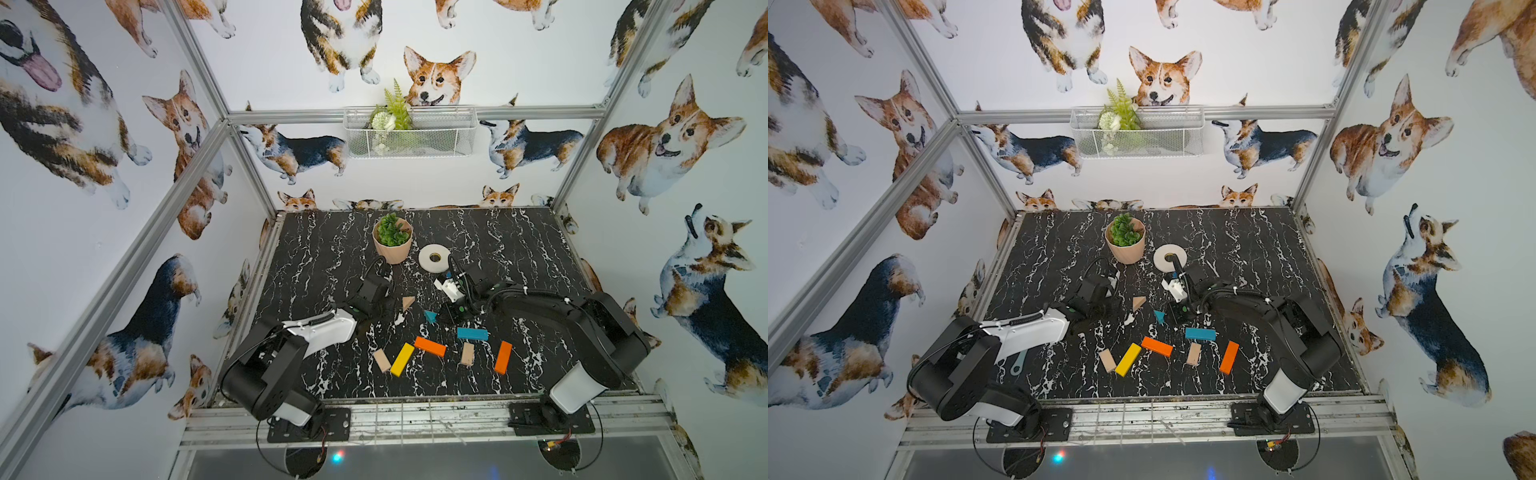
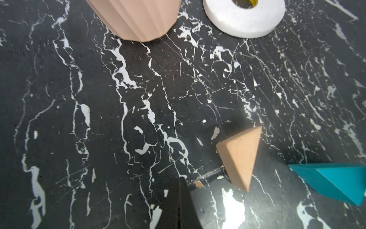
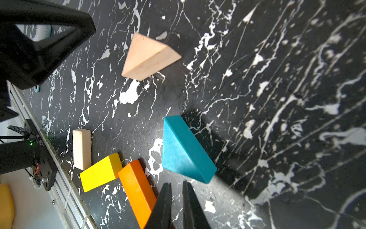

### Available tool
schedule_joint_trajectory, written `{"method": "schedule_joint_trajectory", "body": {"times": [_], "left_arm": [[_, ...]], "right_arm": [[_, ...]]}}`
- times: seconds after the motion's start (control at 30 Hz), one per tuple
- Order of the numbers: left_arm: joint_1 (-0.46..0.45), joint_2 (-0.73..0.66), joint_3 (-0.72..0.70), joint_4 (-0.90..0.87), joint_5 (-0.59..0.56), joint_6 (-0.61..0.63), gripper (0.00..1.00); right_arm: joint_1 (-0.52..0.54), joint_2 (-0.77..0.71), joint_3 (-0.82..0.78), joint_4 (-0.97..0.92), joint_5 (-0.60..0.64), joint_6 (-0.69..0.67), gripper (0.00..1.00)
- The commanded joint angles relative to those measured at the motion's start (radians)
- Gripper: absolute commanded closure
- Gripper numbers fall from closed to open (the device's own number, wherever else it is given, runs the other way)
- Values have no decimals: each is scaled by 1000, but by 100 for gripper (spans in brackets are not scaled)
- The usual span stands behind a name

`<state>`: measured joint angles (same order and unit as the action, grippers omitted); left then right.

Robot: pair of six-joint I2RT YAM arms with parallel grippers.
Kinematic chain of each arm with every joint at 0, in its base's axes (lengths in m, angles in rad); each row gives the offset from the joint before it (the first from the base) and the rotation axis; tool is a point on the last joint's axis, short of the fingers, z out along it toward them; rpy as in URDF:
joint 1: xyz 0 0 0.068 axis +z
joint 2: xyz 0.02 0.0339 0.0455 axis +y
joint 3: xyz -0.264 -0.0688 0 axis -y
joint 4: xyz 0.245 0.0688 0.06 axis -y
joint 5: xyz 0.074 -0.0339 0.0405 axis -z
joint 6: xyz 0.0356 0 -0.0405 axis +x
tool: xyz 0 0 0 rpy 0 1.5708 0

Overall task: Assemble a carrot with building blocks
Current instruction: Adjust the building block at the center of the board.

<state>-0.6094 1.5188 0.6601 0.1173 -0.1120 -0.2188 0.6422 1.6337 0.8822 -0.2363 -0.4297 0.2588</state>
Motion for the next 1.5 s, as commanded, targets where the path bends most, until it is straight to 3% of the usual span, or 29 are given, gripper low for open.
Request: {"method": "schedule_joint_trajectory", "body": {"times": [0.0,0.2,0.53,0.83,1.13,1.2,1.27,1.47], "left_arm": [[2,21,14,-18,57,-14,92],[2,74,39,-26,178,-2,80],[2,133,62,18,297,2,81],[2,185,73,81,402,-22,81],[0,198,73,131,448,-45,75],[1,182,59,149,450,-47,74],[1,161,48,162,451,-48,72],[7,75,7,176,412,-49,67]], "right_arm": [[1,13,18,1,-2,-9,83],[-20,27,37,-15,16,-34,82],[-44,12,33,13,34,-52,84],[-42,-95,-54,14,61,-33,77],[4,-35,-51,30,72,-14,78],[28,-9,-34,25,90,-15,71],[50,18,-10,12,109,-13,56],[75,56,26,-11,192,7,45]]}}
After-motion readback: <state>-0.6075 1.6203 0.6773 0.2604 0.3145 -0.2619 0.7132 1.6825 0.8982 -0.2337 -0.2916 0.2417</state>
